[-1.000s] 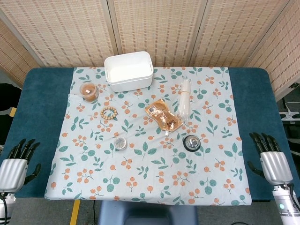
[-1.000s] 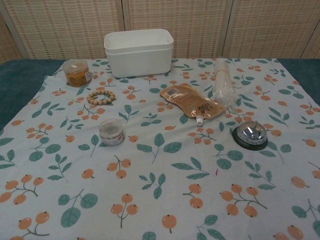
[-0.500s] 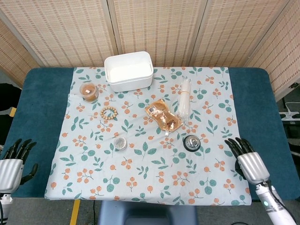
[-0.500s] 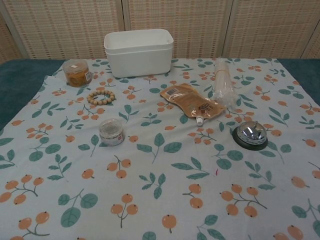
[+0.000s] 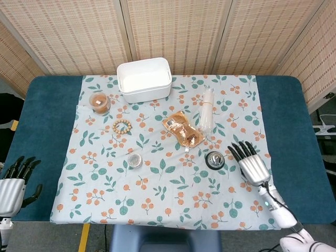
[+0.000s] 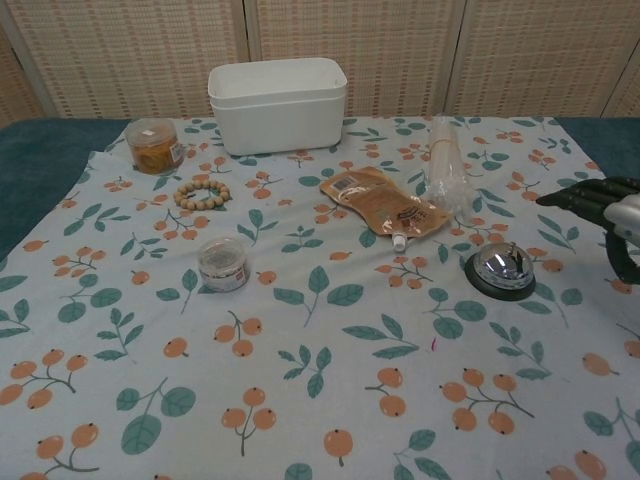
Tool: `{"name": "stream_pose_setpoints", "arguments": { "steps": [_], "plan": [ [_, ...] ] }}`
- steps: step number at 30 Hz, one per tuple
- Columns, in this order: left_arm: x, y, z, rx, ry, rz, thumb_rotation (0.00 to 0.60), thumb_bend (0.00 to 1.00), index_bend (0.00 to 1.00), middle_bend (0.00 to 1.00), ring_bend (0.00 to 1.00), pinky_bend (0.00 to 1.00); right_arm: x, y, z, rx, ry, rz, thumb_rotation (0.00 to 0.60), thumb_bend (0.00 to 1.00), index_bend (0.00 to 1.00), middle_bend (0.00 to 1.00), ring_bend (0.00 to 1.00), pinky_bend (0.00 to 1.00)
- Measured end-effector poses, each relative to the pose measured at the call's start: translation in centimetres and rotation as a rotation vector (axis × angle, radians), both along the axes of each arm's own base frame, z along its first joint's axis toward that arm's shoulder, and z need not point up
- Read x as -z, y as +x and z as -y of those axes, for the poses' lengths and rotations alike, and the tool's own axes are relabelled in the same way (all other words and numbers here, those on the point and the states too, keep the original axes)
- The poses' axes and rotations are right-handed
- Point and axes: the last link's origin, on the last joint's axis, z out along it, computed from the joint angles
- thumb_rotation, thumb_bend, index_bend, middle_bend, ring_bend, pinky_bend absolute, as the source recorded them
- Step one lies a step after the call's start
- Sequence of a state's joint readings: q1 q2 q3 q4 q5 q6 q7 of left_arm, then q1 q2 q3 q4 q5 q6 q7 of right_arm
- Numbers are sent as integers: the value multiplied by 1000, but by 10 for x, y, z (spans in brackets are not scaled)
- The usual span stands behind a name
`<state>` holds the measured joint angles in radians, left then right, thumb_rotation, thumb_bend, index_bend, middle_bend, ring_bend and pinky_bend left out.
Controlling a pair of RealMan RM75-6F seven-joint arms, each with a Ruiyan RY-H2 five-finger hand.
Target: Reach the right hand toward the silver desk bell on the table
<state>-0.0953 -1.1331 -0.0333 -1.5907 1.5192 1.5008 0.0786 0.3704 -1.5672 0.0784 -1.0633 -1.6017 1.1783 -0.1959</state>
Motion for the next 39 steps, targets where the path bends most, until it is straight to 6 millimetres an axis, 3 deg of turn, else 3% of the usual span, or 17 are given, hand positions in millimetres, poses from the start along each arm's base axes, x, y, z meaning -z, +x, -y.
{"name": "stream_pose_setpoints", "arguments": {
  "steps": [7,15,22,31,39],
  "plan": [
    [-2,-1,-1,-8,5,11,600,396,171,130,46,189,35,12,23,-26,26,11,600,1000,0,61,0,68],
    [-3,-2,-1,-8,3,23,600,395,171,131,46,189,60,22,30,-54,62,13,600,1000,0,61,0,63],
    [-8,-2,0,-7,21,41,600,395,171,132,47,190,73,17,30,-50,76,-11,600,1000,0,61,0,63],
    [-9,-2,0,-4,23,42,600,394,175,139,56,189,67,12,31,-57,46,7,600,1000,0,61,0,63],
    [-7,-1,2,-2,20,38,600,394,175,139,55,190,26,23,17,-147,-78,88,600,1000,0,62,0,57]
  ]
}}
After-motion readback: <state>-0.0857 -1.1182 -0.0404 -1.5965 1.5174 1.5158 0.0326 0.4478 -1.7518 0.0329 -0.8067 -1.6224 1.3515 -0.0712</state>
